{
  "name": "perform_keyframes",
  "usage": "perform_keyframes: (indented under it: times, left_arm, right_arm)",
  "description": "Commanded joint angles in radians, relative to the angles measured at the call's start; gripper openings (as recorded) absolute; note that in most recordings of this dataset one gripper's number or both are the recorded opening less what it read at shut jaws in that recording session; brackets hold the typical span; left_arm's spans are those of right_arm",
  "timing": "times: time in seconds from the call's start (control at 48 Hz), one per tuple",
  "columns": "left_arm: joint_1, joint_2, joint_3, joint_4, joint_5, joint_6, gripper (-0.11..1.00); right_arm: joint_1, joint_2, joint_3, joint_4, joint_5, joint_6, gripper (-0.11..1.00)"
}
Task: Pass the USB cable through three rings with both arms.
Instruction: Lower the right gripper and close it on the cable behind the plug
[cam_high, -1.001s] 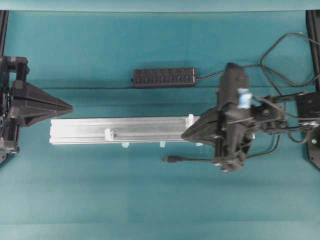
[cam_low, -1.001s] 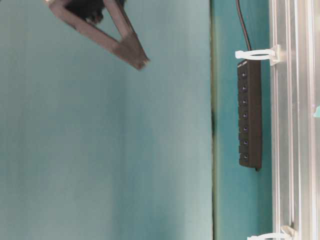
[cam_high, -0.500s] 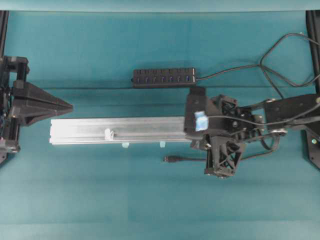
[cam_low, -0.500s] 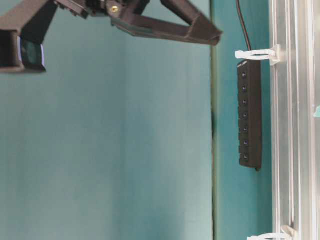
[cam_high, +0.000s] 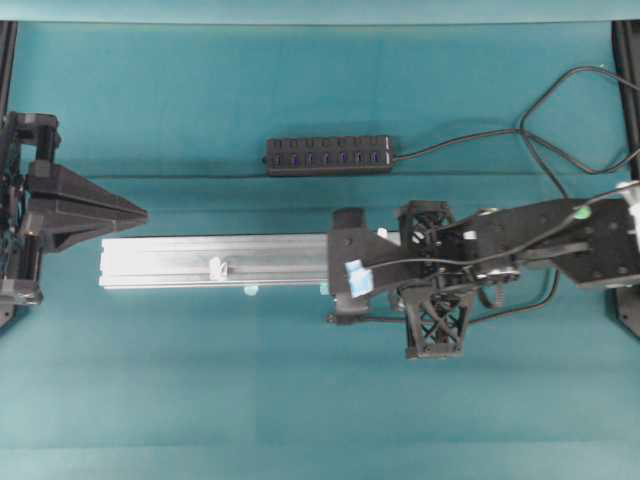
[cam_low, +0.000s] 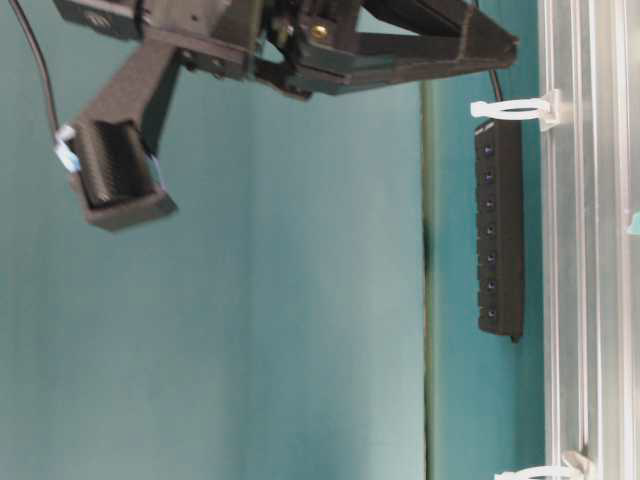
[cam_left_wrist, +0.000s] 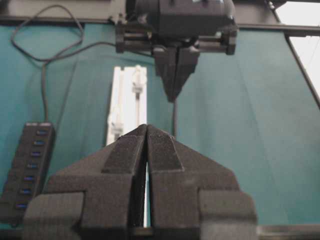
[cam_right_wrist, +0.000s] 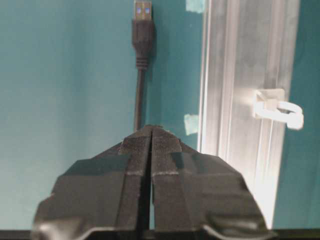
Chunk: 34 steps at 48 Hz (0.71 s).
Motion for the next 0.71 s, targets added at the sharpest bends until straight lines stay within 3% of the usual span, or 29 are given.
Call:
perform_keyframes:
  times: [0.0,0.229,0.375,0.48,0.688]
  left_arm:
    - [0.002,0.003,-0.021,0.002,-0.005,0.000,0.02]
    - [0.003,0.003,-0.021,0.002,-0.005,0.000,0.02]
    - [0.003,0.003,-0.023,0.003,-0.005,0.000,0.02]
    - [0.003,0.005,-0.021,0.002,-0.005,0.000,0.02]
    - [0.002,0.011,-0.021,0.002,-0.005,0.000,0.02]
  right_arm:
    - [0.003,0.008,-0.034,-0.002,0.002,-0.031,-0.10]
    - [0.003,0.035,-0.052,0.000,-0.005,-0.041,-0.06]
    - [0.003,0.051,-0.071,0.034,-0.038,-0.041,0.06]
    - [0.005,0.061,-0.072,0.043,-0.052,-0.032,0.28]
    - [0.012,0.098,-0.066,0.041,-0.066,-0.002,0.86]
